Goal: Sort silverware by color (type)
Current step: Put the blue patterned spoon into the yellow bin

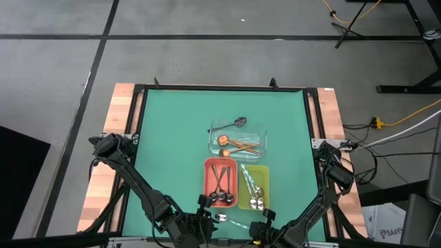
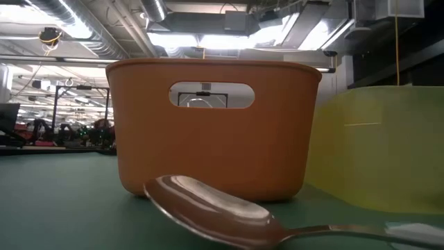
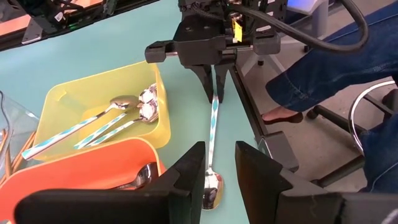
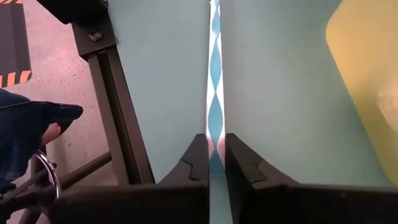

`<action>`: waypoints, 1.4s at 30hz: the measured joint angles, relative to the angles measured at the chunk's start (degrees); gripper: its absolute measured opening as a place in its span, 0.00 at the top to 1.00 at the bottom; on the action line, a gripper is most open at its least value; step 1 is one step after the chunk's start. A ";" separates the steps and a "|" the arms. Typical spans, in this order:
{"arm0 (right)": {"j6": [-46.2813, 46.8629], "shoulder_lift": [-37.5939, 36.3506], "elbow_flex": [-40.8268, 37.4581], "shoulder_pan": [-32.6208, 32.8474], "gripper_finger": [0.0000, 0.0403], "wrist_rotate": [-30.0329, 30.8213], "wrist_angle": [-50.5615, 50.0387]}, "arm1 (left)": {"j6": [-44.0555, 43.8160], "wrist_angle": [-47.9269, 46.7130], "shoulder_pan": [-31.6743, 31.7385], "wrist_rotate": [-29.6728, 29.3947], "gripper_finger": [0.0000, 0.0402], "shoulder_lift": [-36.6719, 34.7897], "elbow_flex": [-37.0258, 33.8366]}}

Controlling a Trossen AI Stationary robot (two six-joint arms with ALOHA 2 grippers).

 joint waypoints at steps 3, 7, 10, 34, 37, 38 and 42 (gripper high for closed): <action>0.00 0.00 0.00 0.00 0.98 0.00 0.02 | 0.00 -0.01 0.00 0.00 0.79 0.00 0.00; 0.00 0.00 0.00 0.00 0.96 0.31 0.04 | 0.00 -0.01 0.00 0.00 0.79 0.00 0.00; 0.00 0.02 0.00 0.07 0.97 0.63 0.03 | 0.00 0.00 0.00 0.01 0.79 0.00 0.00; -0.02 -0.46 -0.04 0.00 0.99 3.63 1.58 | 0.00 0.52 -0.14 -1.16 0.79 0.00 0.00; -0.04 -0.46 -0.04 0.02 0.98 3.65 2.34 | 0.00 0.56 -0.31 -1.16 0.79 0.00 0.00; -0.21 -0.48 -0.04 0.02 0.98 3.65 2.85 | 0.00 0.58 -0.37 -1.16 0.79 0.00 0.00; -0.45 -0.78 -0.04 0.02 0.99 3.65 3.32 | 0.00 0.58 -0.78 -1.18 0.79 0.00 0.00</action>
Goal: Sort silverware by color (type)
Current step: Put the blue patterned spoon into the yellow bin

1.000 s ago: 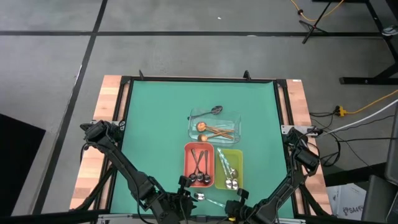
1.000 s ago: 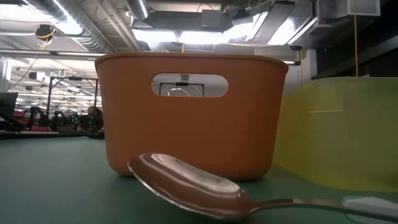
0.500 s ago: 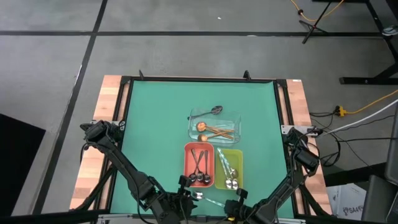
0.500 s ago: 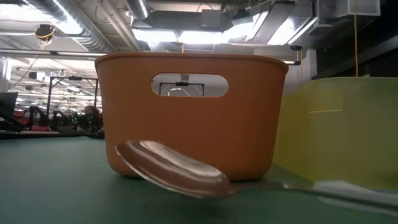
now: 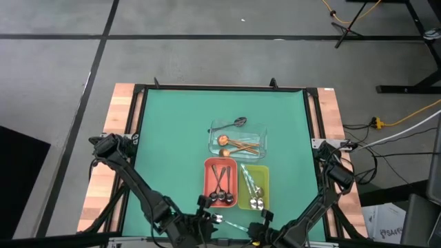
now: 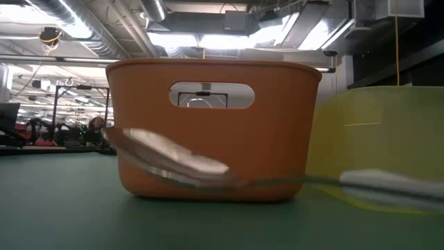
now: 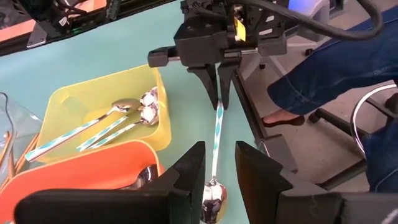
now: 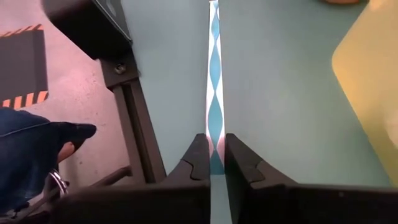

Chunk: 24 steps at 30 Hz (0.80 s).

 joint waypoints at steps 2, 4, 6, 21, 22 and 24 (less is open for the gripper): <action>-0.11 -0.67 0.00 0.02 0.99 0.11 0.01 | 0.00 0.01 -0.22 -0.01 0.79 0.00 0.00; -0.23 -1.49 0.02 0.02 0.99 0.61 -0.01 | 0.00 0.02 -0.45 -0.02 0.79 0.00 0.00; -0.49 -2.36 0.02 0.02 0.99 1.07 -0.24 | 0.02 0.04 -0.66 -0.04 0.79 0.00 0.00; -4.55 -10.32 0.02 0.02 0.99 2.62 -9.66 | 0.02 3.78 -2.47 -0.09 0.79 0.00 0.00; -4.87 -10.97 0.02 0.02 0.99 2.61 -10.65 | 0.02 3.79 -2.58 -0.09 0.79 0.00 0.00; -5.91 -12.30 0.02 0.02 0.98 2.58 -13.34 | 0.02 3.78 -2.71 -0.09 0.79 0.00 0.00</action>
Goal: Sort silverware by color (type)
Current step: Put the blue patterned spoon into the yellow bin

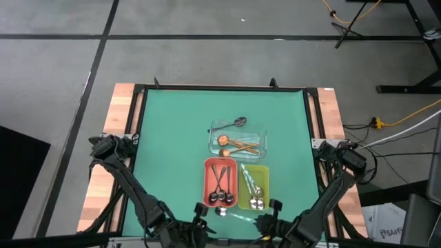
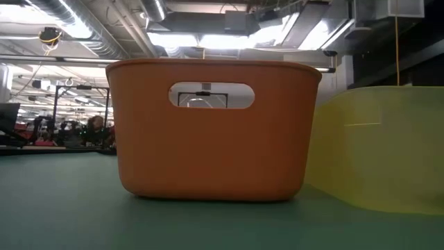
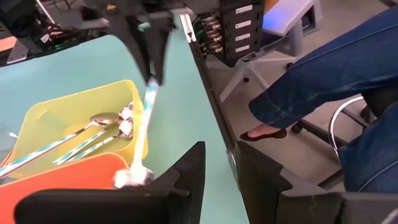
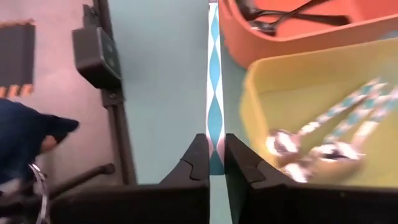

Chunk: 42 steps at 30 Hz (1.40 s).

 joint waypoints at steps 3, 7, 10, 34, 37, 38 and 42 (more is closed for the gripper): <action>-0.65 -2.20 0.00 0.00 0.99 0.02 -4.66 | 0.00 -0.02 -0.20 0.02 0.79 0.00 0.00; -2.68 -5.63 0.02 0.00 0.99 0.04 -11.38 | 0.00 -0.02 -0.18 0.00 0.79 0.00 0.00; -6.17 -7.95 0.02 0.00 0.98 -0.11 -16.20 | 0.00 -0.02 -0.16 0.00 0.79 0.00 0.00; -62.64 -14.18 0.04 -11.02 0.98 -15.74 -34.13 | -0.18 -0.09 3.96 -4.59 0.79 0.00 0.00; -69.19 -14.18 0.04 -13.23 0.97 -16.12 -34.10 | -0.20 -0.09 4.84 -4.57 0.79 0.00 0.00; -71.29 -14.18 0.04 -14.03 0.97 -16.21 -34.10 | -0.20 -0.09 5.14 -4.57 0.79 0.00 0.00; -79.98 -14.18 0.04 -17.12 0.97 -16.18 -34.10 | -0.04 -0.09 6.18 -4.55 0.79 0.00 0.00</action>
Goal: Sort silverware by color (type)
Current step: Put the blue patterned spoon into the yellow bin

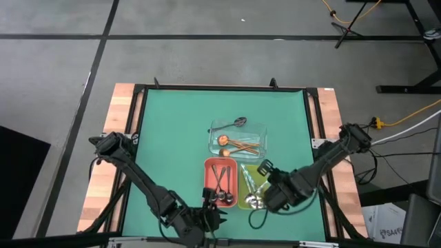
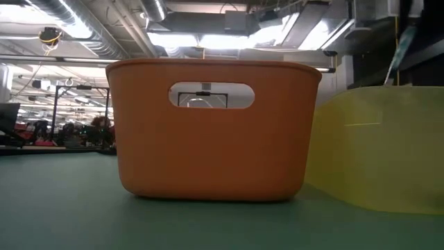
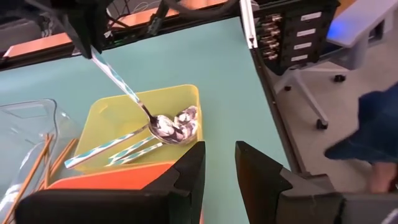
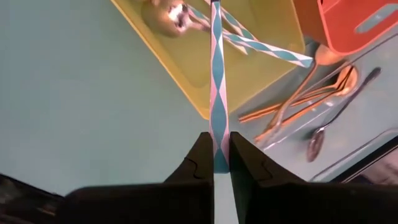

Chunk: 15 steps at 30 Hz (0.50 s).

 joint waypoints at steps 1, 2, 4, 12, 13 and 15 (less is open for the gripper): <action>-2.30 0.00 0.00 -0.76 0.97 0.00 0.00 | 0.00 0.00 0.21 0.00 0.79 0.00 0.00; -4.41 0.00 0.00 -1.51 0.97 0.00 0.02 | 0.01 -0.02 0.45 0.03 0.79 0.00 0.00; -8.49 0.00 0.00 -3.09 0.97 0.00 0.00 | 0.02 -0.02 0.86 0.07 0.79 0.00 0.00; -19.47 0.00 0.00 -8.32 0.97 0.01 0.07 | 0.02 -0.37 1.86 0.11 0.79 0.00 0.00; -20.72 0.00 0.00 -8.75 0.97 0.00 0.07 | 0.02 -0.41 1.93 0.11 0.79 0.00 0.00; -23.86 0.00 0.00 -9.49 0.97 0.02 0.08 | 0.02 -0.46 1.93 0.14 0.79 0.00 0.00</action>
